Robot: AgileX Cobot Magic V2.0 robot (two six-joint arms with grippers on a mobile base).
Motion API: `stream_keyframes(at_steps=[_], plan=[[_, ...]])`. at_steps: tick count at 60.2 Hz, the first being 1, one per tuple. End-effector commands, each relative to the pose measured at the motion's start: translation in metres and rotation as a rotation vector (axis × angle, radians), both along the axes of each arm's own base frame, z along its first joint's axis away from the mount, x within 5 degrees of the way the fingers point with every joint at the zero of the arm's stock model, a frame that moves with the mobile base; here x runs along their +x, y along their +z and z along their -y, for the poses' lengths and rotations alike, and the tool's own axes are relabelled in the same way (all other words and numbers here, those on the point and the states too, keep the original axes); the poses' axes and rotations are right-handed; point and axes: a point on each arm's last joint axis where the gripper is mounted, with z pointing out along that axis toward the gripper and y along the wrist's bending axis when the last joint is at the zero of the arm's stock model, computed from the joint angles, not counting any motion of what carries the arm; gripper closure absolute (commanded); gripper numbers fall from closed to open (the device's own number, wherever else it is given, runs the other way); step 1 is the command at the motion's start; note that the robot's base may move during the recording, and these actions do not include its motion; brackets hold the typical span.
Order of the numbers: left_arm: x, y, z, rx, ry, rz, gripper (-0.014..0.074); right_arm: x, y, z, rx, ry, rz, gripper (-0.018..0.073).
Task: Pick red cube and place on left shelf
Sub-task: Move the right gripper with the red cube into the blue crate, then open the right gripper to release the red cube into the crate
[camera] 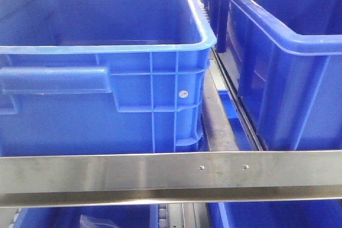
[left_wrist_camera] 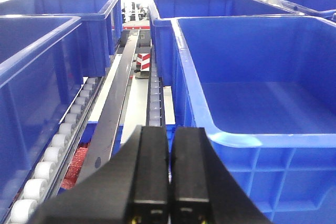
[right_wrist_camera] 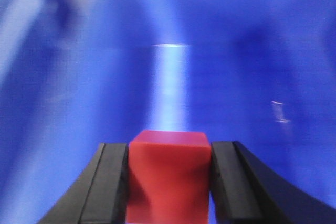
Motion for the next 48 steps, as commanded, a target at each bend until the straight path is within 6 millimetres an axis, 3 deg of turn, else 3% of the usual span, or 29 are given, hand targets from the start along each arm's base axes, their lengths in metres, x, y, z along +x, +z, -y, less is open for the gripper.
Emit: stream_keyframes(at_steps=[1,8,12,15,20,23,30,44,48], plan=[[-0.0009,0.0,0.0,-0.004,0.0,0.073,0.0495,0.0038,0.0261,0.0042,-0.004,-0.018,0.135,0.0503],[-0.0009,0.0,0.0,-0.004,0.0,0.073,0.0495,0.0076,0.023,0.0042,-0.004,-0.02,0.138,0.0496],[-0.0009,0.0,0.0,-0.004,0.0,0.073,0.0495,0.0079,0.0239,0.0043,-0.004,-0.021,0.148,0.042],[-0.0009,0.0,0.0,-0.004,0.0,0.073,0.0495,0.008,0.0247,0.0043,-0.004,-0.022,0.154,0.0293],[-0.0009,0.0,0.0,-0.004,0.0,0.073,0.0495,0.0085,0.0263,0.0045,-0.002,-0.025,0.173,-0.0001],[-0.0009,0.0,0.0,-0.004,0.0,0.073,0.0495,0.0086,0.0267,0.0046,-0.002,-0.025,0.177,-0.0092],[-0.0009,0.0,0.0,-0.004,0.0,0.073,0.0495,0.0086,0.027,0.0046,-0.002,-0.026,0.181,-0.0046],[-0.0009,0.0,0.0,-0.004,0.0,0.073,0.0495,0.0091,0.0288,0.0048,-0.001,-0.028,0.201,-0.0037],[-0.0009,0.0,0.0,-0.004,0.0,0.073,0.0495,0.0091,0.0291,0.0049,-0.001,-0.029,0.204,0.0013]])
